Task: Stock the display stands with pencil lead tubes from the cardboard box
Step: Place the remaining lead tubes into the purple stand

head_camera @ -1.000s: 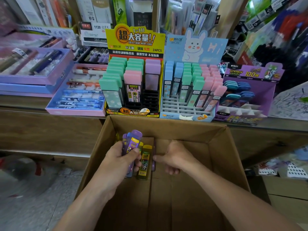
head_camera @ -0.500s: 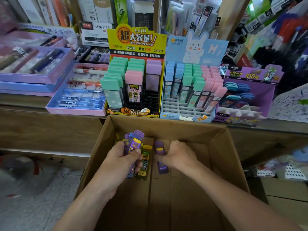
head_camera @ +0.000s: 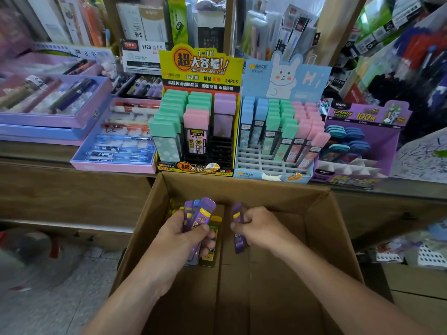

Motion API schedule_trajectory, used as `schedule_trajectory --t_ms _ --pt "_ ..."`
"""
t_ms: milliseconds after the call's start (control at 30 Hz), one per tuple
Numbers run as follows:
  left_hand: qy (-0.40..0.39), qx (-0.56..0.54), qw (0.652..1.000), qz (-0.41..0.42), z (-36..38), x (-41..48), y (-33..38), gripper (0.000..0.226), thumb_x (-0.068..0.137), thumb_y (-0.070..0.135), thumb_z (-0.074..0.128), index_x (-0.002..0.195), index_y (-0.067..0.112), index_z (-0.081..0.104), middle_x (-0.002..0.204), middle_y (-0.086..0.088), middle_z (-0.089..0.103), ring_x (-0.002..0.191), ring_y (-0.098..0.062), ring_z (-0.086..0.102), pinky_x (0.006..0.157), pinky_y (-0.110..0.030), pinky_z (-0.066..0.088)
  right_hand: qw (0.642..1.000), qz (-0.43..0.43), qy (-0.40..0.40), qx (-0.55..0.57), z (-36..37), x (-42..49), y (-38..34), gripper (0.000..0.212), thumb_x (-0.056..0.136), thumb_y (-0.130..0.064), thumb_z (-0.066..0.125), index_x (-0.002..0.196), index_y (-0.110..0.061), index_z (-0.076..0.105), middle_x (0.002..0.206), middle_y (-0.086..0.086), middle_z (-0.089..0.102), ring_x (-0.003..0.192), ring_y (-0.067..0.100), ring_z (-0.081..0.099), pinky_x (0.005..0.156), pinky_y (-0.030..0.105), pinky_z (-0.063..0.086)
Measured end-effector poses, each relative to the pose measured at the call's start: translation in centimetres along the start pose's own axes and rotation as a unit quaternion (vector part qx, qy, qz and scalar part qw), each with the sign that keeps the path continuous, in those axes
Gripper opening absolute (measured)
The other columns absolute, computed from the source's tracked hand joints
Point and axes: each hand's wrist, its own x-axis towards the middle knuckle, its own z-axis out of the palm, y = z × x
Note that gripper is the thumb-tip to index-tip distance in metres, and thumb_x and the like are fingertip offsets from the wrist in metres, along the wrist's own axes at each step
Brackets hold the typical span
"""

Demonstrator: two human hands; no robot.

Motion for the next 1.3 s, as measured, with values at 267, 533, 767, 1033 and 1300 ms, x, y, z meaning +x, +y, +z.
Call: schedule_trajectory --t_ms 267,533,767,1033,1300 --pt "-0.027 -0.006 1.000 -0.004 1.4 -0.9 0.9 0.026 0.100 0.029 0.059 0.116 0.009 0.063 0.084 -0.008 0.070 0.072 -0.018 0.063 0.066 -0.029 0.056 0.936 -0.090 -0.151 0.305 -3.6 -4.9 -1.6 0.023 0.098 -0.039 0.067 0.080 -0.026 0.071 0.066 0.001 0.061 0.051 0.008 0.046 0.043 0.017 0.033" --pt "-0.079 0.011 0.997 0.017 4.7 -1.5 2.4 0.029 0.095 0.032 0.063 0.121 0.021 0.068 0.101 -0.009 0.077 0.081 -0.014 0.068 0.070 -0.028 0.054 0.924 -0.129 -0.097 0.348 -4.4 -7.2 -1.2 0.016 0.097 -0.032 0.071 0.090 -0.019 0.072 0.069 0.007 0.068 0.053 0.015 0.060 0.042 0.025 0.046" --pt "-0.054 -0.034 0.998 0.015 9.1 -0.3 2.7 0.013 0.099 0.019 0.062 0.097 0.020 0.075 0.067 -0.012 0.070 0.050 -0.017 0.060 0.045 -0.027 0.051 0.917 -0.146 0.043 0.368 -7.7 -8.4 1.0 0.007 0.092 -0.018 0.076 0.089 -0.012 0.073 0.082 0.016 0.073 0.060 0.015 0.060 0.048 0.026 0.047" --pt "-0.026 -0.094 0.994 -0.041 11.1 1.3 2.7 0.009 0.097 0.005 0.061 0.098 -0.002 0.066 0.067 -0.026 0.067 0.046 -0.030 0.060 0.041 -0.033 0.050 0.865 -0.214 0.267 0.367 -14.9 -8.6 4.6 0.014 0.091 0.003 0.071 0.093 -0.010 0.068 0.074 0.016 0.070 0.054 0.019 0.059 0.045 0.026 0.049" --pt "-0.052 -0.122 0.989 -0.072 10.3 1.5 2.4 0.017 0.094 -0.008 0.048 0.106 -0.014 0.059 0.070 -0.035 0.065 0.050 -0.037 0.061 0.048 -0.039 0.053 0.854 -0.216 0.393 0.264 -20.7 -7.3 8.8 0.021 0.097 -0.007 0.067 0.086 -0.023 0.071 0.072 0.012 0.071 0.060 0.023 0.066 0.058 0.032 0.059"
